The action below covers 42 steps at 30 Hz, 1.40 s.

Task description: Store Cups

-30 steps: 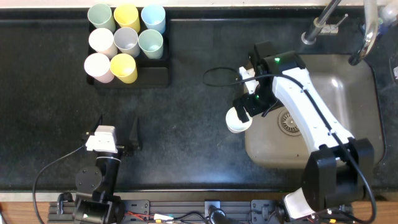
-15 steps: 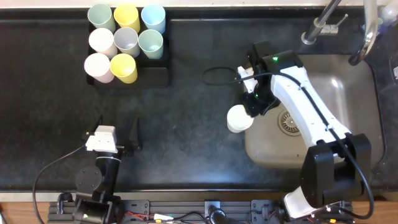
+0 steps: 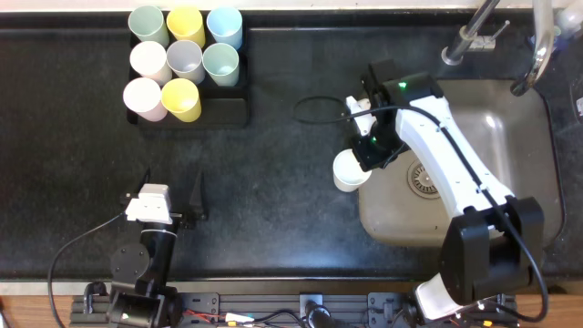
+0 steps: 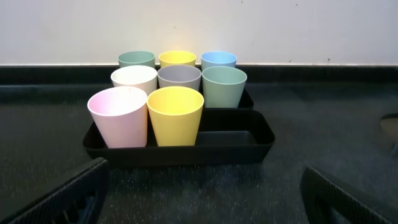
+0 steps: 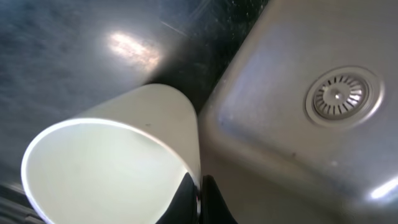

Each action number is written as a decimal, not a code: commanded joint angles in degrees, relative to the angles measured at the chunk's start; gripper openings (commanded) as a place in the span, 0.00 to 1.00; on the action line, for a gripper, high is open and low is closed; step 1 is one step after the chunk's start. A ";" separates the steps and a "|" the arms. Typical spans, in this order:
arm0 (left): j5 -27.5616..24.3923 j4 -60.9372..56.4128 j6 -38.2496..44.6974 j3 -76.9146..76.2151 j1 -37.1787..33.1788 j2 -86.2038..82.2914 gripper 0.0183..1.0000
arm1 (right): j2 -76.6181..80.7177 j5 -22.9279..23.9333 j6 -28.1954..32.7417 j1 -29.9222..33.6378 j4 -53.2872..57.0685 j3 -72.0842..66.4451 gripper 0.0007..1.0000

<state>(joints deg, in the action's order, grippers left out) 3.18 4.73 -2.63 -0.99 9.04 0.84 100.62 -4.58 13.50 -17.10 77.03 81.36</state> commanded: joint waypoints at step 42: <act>-0.57 -0.13 -0.42 0.52 0.26 -0.72 1.00 | 35.36 5.44 -14.78 -23.69 3.30 68.48 0.04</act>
<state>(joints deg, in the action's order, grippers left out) 3.18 4.71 -2.63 -0.97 9.04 0.84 134.80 2.24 -0.25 -40.51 80.60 148.14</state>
